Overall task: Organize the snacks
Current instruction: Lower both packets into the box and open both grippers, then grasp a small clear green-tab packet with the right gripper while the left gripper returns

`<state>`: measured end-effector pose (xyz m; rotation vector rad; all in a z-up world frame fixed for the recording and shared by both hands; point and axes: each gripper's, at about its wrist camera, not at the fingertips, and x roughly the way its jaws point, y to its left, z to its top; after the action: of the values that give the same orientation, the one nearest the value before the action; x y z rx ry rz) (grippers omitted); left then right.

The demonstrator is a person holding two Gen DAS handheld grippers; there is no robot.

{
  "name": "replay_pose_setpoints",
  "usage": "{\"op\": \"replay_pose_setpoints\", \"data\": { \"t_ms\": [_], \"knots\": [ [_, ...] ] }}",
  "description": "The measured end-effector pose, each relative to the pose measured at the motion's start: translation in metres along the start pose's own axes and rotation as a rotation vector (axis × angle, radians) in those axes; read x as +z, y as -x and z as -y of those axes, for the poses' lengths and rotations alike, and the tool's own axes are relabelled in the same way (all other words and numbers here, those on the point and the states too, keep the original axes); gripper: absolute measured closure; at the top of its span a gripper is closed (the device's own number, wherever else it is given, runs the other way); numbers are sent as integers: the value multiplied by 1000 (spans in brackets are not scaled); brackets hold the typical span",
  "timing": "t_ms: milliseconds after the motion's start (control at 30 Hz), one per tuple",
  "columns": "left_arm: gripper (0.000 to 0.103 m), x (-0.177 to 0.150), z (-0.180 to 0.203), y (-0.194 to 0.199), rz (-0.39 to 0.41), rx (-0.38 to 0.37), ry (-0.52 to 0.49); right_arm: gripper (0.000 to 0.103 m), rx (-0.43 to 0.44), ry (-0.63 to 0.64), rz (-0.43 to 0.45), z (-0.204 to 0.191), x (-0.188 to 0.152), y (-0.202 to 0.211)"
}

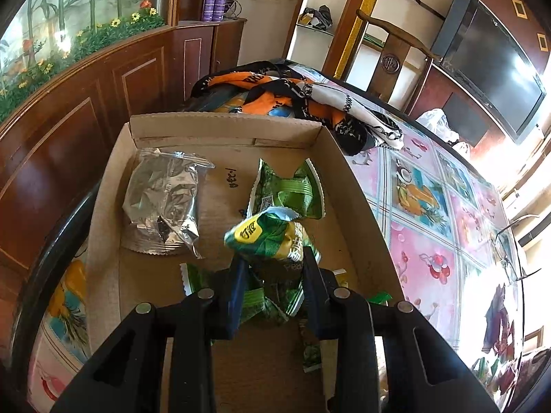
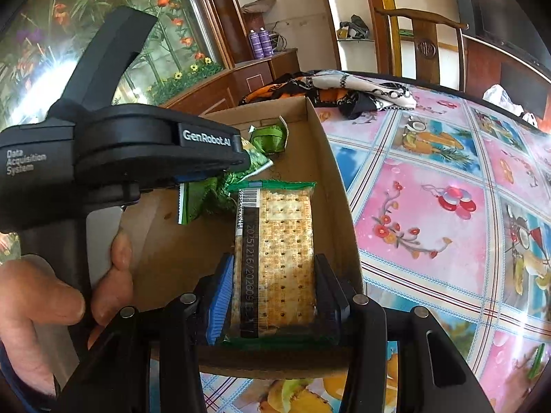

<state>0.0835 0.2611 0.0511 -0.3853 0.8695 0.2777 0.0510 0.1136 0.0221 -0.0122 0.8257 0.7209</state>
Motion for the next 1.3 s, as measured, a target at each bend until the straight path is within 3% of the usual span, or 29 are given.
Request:
{"op": "replay_pose_setpoints", "data": {
  "t_ms": [400,567,633,800,967,1033,1167,1300],
  "knots": [
    [63,0,3,9,37,-21,-4,51,0,24,76,-2,5,29],
    [62,1,4,14,64,-28,-2,37,-24,27,140,0,9,48],
    [62,1,5,16,73,-32,-5,34,-63,49,183,-3,10,58],
    [61,-1,10,22,101,-41,-34,7,-196,81,327,-7,10,88],
    [60,-3,19,25,123,-45,-67,1,-356,67,424,-4,3,104],
    [60,-3,22,26,127,-47,-78,1,-367,62,475,-1,-1,112],
    [60,-6,29,28,133,-56,-101,1,-317,11,432,15,-1,114],
    [60,-12,41,32,143,-79,-147,2,-285,-25,314,37,-3,111]
  ]
}}
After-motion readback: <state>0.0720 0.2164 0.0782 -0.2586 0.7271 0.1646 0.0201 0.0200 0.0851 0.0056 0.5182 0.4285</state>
